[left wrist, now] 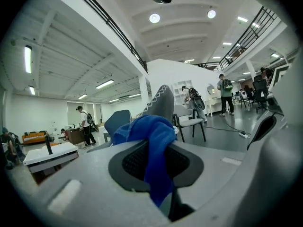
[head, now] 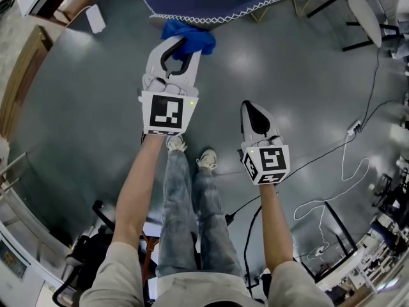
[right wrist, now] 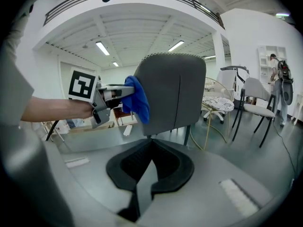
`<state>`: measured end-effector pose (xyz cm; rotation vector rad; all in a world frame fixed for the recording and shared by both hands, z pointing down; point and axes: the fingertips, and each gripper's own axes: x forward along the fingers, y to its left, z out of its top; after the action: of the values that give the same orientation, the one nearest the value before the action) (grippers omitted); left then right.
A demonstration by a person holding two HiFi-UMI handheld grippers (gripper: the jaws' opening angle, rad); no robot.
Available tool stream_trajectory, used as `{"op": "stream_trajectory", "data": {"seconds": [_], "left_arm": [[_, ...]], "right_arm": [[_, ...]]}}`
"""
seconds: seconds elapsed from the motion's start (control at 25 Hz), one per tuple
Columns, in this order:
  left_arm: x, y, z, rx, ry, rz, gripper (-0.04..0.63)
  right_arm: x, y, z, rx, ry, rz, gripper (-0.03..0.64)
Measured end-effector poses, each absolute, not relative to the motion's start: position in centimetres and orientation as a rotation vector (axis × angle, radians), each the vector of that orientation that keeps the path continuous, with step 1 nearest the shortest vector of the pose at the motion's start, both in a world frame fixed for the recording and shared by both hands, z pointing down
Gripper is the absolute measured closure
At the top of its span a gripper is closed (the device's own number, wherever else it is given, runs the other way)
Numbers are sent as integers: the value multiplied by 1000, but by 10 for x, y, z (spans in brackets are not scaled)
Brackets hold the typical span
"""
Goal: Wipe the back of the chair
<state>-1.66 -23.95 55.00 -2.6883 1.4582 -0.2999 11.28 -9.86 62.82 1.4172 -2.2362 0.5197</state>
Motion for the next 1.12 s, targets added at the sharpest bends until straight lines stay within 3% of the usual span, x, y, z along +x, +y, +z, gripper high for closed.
{"op": "stream_trajectory", "data": {"seconds": [0.44,0.72,1.12], "left_arm": [[-42,-260,633,-2749,1634,-416,529],[-63,-267,720,-2833,1756,-720,531],[-70,-240,726,-2880,1842,-694,531]], "right_arm": [[115,-110,634,1396,-2229,518,617],[115,-114,632,1380,-2232,512,617],[127,-112,629,1389,-2231,512,617]]}}
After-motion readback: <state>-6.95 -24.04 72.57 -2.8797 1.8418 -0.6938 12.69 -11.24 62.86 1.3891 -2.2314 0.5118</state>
